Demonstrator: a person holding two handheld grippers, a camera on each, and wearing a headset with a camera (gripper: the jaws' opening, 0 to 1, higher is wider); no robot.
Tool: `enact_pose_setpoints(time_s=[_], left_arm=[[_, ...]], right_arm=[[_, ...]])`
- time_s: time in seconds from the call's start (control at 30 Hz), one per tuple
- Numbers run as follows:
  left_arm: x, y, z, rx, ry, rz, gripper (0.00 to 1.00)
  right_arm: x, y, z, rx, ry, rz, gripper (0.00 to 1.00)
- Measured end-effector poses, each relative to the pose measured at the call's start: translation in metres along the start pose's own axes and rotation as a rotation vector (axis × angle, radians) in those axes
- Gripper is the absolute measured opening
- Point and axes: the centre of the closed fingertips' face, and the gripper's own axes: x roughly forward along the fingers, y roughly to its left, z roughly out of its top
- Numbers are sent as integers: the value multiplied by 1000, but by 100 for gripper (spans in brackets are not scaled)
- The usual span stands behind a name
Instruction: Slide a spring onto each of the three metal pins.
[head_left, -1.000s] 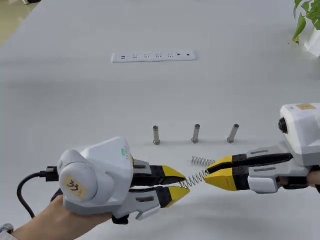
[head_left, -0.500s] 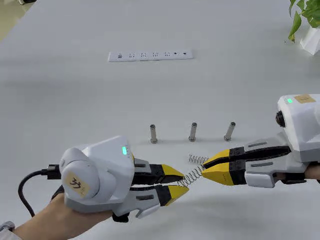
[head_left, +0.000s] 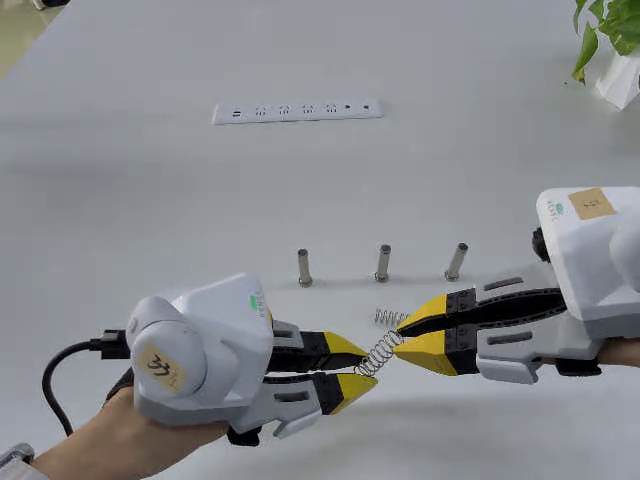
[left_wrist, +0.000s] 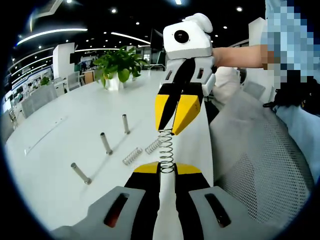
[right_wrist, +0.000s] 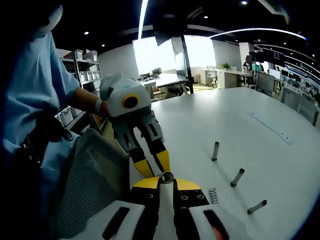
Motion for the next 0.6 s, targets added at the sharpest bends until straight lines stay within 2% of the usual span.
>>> enact_pose_setpoints(time_s=[0.23,0.6], left_arm=[[2,-1,1,-7,-5,-4,7],[2,-4,1,3,-1,-6,6]], right_arm=[[0,-2,3,-61,11,-6,6],[2,4,2,-90,36,1,6]])
